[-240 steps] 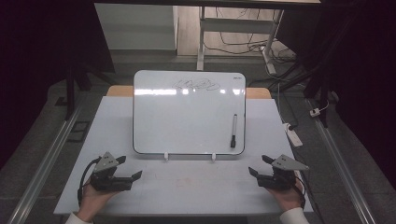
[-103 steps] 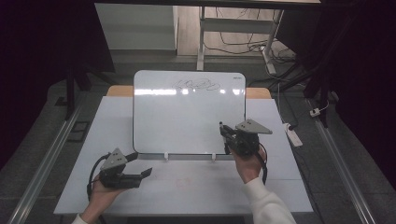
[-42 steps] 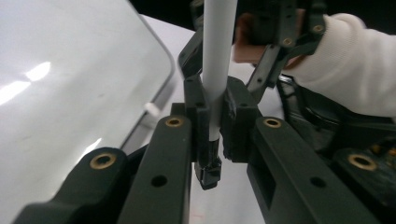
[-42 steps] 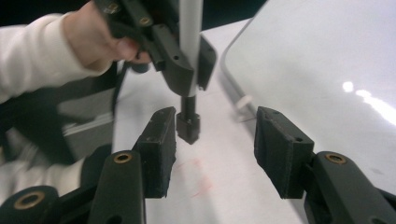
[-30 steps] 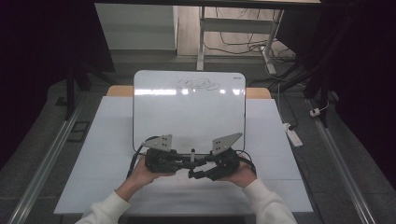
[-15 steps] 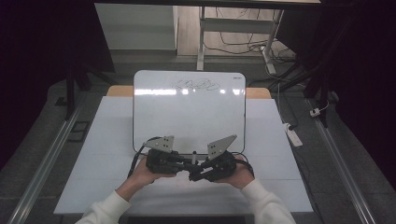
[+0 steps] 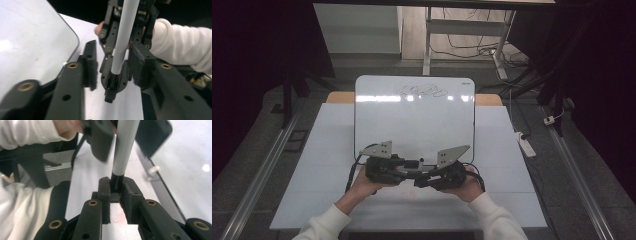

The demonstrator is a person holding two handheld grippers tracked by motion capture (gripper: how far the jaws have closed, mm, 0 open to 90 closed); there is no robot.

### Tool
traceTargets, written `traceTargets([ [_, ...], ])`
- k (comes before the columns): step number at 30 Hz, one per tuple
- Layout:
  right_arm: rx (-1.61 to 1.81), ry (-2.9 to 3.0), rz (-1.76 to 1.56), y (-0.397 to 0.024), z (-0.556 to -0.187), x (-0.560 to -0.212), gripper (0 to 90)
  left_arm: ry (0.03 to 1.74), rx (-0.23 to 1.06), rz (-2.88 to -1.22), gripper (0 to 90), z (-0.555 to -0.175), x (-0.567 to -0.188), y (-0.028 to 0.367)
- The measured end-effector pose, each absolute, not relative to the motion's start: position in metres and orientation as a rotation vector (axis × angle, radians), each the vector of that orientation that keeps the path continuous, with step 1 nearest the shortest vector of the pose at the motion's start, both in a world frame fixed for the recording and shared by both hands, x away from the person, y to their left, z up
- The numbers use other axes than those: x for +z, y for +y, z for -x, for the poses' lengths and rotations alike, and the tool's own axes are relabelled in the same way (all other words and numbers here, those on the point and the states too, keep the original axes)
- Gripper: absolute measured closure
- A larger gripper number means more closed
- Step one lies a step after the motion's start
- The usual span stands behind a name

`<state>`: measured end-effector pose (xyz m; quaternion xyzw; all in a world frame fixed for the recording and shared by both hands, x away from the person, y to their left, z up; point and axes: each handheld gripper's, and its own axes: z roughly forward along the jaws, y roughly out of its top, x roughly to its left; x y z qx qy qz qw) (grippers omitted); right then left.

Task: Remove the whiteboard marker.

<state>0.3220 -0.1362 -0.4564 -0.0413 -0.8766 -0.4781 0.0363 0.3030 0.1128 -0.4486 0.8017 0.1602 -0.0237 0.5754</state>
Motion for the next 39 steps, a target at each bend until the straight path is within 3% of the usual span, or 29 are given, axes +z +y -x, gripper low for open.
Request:
traceTargets([
  [5, -1.536, -2.719, 0.218, -0.143, -0.325, -0.454, 77.6, 0.475, 0.032, -1.886, 42.2, -0.293, -0.442, 0.135],
  [13, -1.676, -2.747, 0.385, -0.155, -0.33, -0.447, 77.6, 0.74, 0.186, -1.941, 32.5, -0.258, -0.465, 0.193],
  [23, -1.841, -2.755, 0.615, -0.169, -0.333, -0.439, 77.5, 0.942, 0.246, -1.909, 30.4, -0.237, -0.498, 0.236],
  [39, -2.051, -2.703, 0.861, -0.177, -0.343, -0.43, 77.5, 0.975, 0.268, -1.946, 27.9, -0.236, -0.513, 0.239],
])
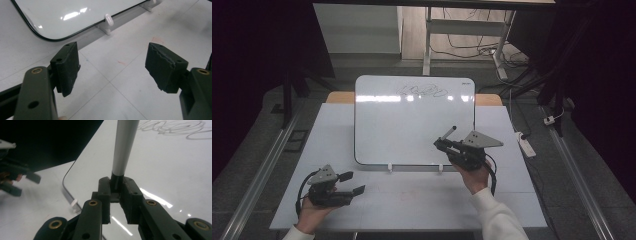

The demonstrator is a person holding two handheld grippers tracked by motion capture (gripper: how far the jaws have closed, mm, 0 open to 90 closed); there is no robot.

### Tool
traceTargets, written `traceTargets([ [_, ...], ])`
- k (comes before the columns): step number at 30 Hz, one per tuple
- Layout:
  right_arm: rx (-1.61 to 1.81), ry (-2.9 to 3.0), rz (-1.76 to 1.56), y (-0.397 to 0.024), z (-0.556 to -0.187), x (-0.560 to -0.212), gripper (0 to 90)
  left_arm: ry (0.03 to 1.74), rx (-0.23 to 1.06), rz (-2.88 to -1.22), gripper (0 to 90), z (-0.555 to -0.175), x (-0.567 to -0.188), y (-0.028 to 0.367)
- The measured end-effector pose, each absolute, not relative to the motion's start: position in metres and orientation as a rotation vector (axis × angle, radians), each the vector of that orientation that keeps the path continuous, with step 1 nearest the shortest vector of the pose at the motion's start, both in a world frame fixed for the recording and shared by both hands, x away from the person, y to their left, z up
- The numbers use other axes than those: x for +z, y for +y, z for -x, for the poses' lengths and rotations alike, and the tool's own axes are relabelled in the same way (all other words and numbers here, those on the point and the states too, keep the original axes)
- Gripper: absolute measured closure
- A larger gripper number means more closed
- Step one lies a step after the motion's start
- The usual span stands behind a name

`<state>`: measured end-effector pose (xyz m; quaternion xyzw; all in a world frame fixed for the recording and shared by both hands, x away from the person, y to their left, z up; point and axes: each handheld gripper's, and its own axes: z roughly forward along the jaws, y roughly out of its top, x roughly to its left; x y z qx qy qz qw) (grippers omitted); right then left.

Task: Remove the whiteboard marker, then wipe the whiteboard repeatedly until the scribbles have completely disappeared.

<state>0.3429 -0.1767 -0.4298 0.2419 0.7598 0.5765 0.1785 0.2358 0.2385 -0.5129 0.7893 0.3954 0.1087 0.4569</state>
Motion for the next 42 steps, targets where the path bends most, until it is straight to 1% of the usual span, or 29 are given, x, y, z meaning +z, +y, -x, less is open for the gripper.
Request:
traceTargets([
  [7, 1.629, 2.044, -0.727, -0.166, -0.368, -0.409, 77.5, 0.966, 0.267, -1.95, 27.9, -0.238, -0.514, 0.237],
  [10, 1.604, 2.014, -0.755, -0.15, -0.397, -0.397, 77.6, 0.965, 0.262, -1.953, 27.9, -0.239, -0.516, 0.237],
  [12, 1.608, 1.991, -0.779, -0.143, -0.412, -0.394, 77.6, 0.967, 0.264, -1.956, 28.0, -0.24, -0.516, 0.237],
  [13, 1.608, 1.991, -0.779, -0.143, -0.412, -0.394, 77.6, 0.967, 0.263, -1.954, 28.0, -0.24, -0.517, 0.238],
  [16, 1.608, 1.958, -0.83, -0.131, -0.437, -0.389, 77.6, 0.966, 0.269, -1.951, 28.1, -0.24, -0.517, 0.238],
  [17, 1.608, 1.958, -0.83, -0.131, -0.437, -0.389, 77.6, 0.967, 0.267, -1.951, 28.1, -0.239, -0.517, 0.239],
  [20, 1.596, 1.936, -0.861, -0.121, -0.455, -0.385, 77.6, 0.968, 0.269, -1.95, 28.2, -0.24, -0.517, 0.24],
  [22, 1.586, 1.937, -0.866, -0.118, -0.459, -0.384, 77.6, 0.969, 0.272, -1.949, 28.3, -0.24, -0.517, 0.241],
  [23, 1.569, 1.941, -0.871, -0.109, -0.467, -0.385, 77.6, 0.97, 0.271, -1.949, 28.4, -0.24, -0.517, 0.241],
  [29, 1.536, 1.94, -0.872, -0.092, -0.479, -0.388, 77.6, 0.965, 0.278, -1.956, 28.5, -0.24, -0.517, 0.239],
  [33, 1.502, 1.909, -0.886, -0.083, -0.493, -0.385, 77.6, 0.966, 0.279, -1.959, 28.9, -0.241, -0.518, 0.239],
  [37, 1.523, 1.931, -0.877, -0.074, -0.496, -0.388, 77.6, 0.967, 0.278, -1.955, 28.9, -0.241, -0.518, 0.24],
  [39, 1.506, 2.007, -0.796, -0.062, -0.492, -0.393, 77.6, 0.97, 0.278, -1.956, 28.9, -0.241, -0.518, 0.24],
  [42, 1.493, 1.964, -0.826, -0.066, -0.492, -0.39, 77.6, 0.967, 0.279, -1.959, 28.9, -0.241, -0.518, 0.24],
])
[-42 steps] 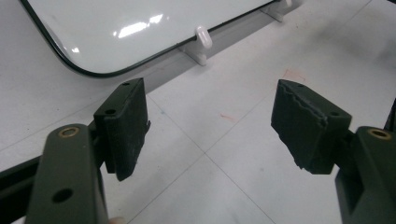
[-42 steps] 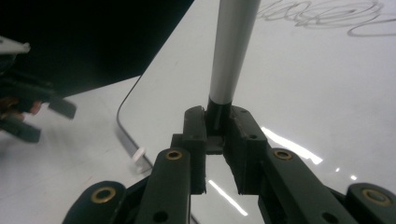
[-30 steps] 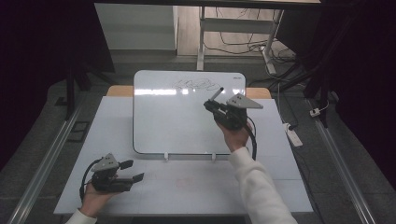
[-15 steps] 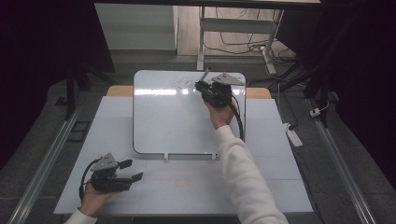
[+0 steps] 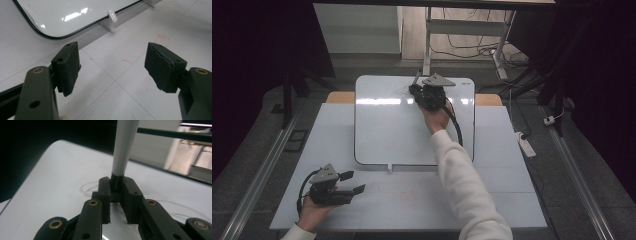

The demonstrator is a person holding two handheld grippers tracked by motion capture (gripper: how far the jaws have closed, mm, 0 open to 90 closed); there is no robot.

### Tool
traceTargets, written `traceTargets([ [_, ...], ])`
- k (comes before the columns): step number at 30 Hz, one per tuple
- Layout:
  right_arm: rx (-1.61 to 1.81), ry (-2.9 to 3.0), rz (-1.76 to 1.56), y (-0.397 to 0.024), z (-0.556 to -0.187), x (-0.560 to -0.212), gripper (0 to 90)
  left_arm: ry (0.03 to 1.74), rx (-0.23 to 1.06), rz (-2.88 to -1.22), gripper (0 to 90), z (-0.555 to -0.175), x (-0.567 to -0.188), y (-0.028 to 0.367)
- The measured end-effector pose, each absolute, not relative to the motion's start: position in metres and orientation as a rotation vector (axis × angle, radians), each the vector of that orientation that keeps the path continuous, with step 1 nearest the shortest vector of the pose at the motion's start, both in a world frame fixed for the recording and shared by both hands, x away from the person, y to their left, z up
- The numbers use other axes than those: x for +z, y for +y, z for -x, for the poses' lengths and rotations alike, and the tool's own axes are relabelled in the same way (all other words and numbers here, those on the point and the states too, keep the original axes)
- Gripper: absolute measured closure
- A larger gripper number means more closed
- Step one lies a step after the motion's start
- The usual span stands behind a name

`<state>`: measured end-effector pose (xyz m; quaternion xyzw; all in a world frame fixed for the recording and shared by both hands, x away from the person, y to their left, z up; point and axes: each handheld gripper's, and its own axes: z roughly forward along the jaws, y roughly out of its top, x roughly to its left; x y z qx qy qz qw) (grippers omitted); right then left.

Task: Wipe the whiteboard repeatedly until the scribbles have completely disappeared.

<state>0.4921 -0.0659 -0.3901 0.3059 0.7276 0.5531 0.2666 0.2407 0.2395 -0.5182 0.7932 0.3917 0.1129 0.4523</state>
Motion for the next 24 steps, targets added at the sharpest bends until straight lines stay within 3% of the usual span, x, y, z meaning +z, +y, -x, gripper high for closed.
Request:
traceTargets([
  [13, 1.51, 1.898, -0.879, -0.063, -0.495, -0.389, 77.6, 0.964, 0.282, -1.957, 29.3, -0.239, -0.518, 0.24],
  [17, 1.491, 2.018, -0.716, -0.037, -0.488, -0.399, 77.6, 0.964, 0.275, -1.956, 29.2, -0.24, -0.518, 0.24],
  [24, 1.531, 1.924, -0.823, -0.045, -0.498, -0.392, 77.6, 0.963, 0.28, -1.952, 29.4, -0.239, -0.517, 0.241],
])
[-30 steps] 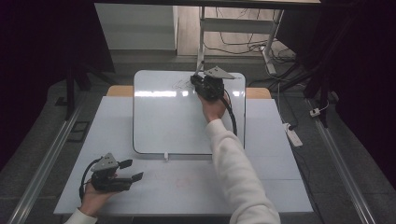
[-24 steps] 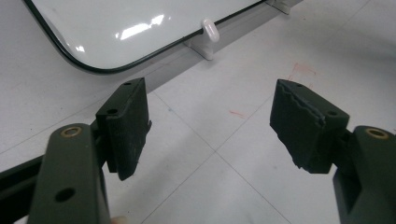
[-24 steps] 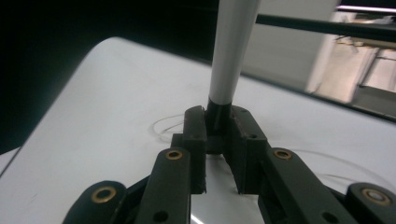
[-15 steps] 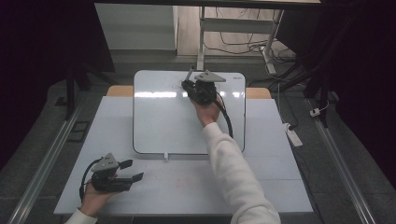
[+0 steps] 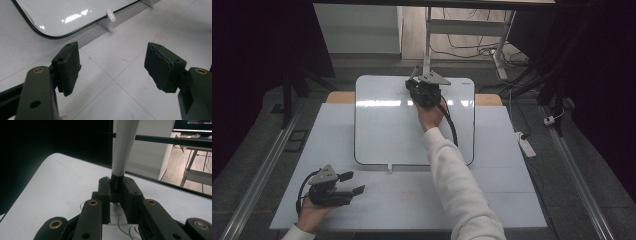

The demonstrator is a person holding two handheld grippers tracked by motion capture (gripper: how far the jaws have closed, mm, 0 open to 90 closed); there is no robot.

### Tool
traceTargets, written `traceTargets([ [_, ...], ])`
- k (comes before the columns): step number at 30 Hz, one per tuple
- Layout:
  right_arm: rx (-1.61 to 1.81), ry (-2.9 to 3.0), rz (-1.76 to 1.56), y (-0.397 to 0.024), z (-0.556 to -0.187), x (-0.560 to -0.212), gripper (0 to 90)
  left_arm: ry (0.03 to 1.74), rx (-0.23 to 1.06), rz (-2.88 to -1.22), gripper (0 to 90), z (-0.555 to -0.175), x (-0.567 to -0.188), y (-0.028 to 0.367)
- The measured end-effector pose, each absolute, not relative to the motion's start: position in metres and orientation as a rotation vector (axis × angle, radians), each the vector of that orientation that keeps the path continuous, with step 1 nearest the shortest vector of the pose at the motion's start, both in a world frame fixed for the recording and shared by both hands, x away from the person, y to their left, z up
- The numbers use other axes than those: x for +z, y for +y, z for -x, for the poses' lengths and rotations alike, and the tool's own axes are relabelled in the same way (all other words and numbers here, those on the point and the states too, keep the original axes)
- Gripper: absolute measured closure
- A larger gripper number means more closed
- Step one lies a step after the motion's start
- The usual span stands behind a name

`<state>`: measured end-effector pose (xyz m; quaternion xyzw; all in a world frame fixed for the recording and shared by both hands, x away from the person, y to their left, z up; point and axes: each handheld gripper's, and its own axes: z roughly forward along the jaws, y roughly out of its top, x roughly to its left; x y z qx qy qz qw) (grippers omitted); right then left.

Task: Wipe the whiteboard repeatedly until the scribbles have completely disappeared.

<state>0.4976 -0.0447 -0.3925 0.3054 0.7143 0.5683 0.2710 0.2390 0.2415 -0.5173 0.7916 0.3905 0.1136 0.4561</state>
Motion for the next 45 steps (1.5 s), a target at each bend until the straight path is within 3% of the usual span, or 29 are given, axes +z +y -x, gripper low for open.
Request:
traceTargets([
  [4, 1.521, 2.047, -0.694, -0.029, -0.491, -0.401, 77.7, 0.967, 0.279, -1.951, 29.5, -0.24, -0.518, 0.242],
  [9, 1.56, 1.932, -0.82, -0.043, -0.498, -0.394, 77.6, 0.968, 0.281, -1.946, 29.5, -0.238, -0.517, 0.244],
  [13, 1.532, 2.068, -0.682, -0.025, -0.485, -0.407, 77.7, 0.97, 0.278, -1.952, 29.5, -0.24, -0.518, 0.244],
  [18, 1.54, 1.946, -0.797, -0.039, -0.49, -0.401, 77.7, 0.964, 0.28, -1.951, 29.6, -0.239, -0.518, 0.243],
  [24, 1.517, 2.03, -0.685, -0.02, -0.483, -0.407, 77.7, 0.967, 0.276, -1.955, 29.7, -0.24, -0.518, 0.242],
  [29, 1.537, 1.926, -0.803, -0.038, -0.489, -0.401, 77.7, 0.966, 0.273, -1.946, 29.7, -0.24, -0.518, 0.243],
  [34, 1.509, 2.026, -0.702, -0.024, -0.48, -0.408, 77.7, 0.966, 0.277, -1.955, 29.7, -0.24, -0.518, 0.242],
  [38, 1.551, 1.931, -0.839, -0.046, -0.485, -0.405, 77.7, 0.966, 0.28, -1.951, 29.8, -0.239, -0.518, 0.242],
  [43, 1.504, 2.023, -0.717, -0.032, -0.475, -0.412, 77.7, 0.965, 0.277, -1.96, 29.8, -0.241, -0.519, 0.241],
  [45, 1.528, 1.931, -0.83, -0.049, -0.483, -0.406, 77.7, 0.965, 0.279, -1.956, 29.8, -0.24, -0.519, 0.241],
])
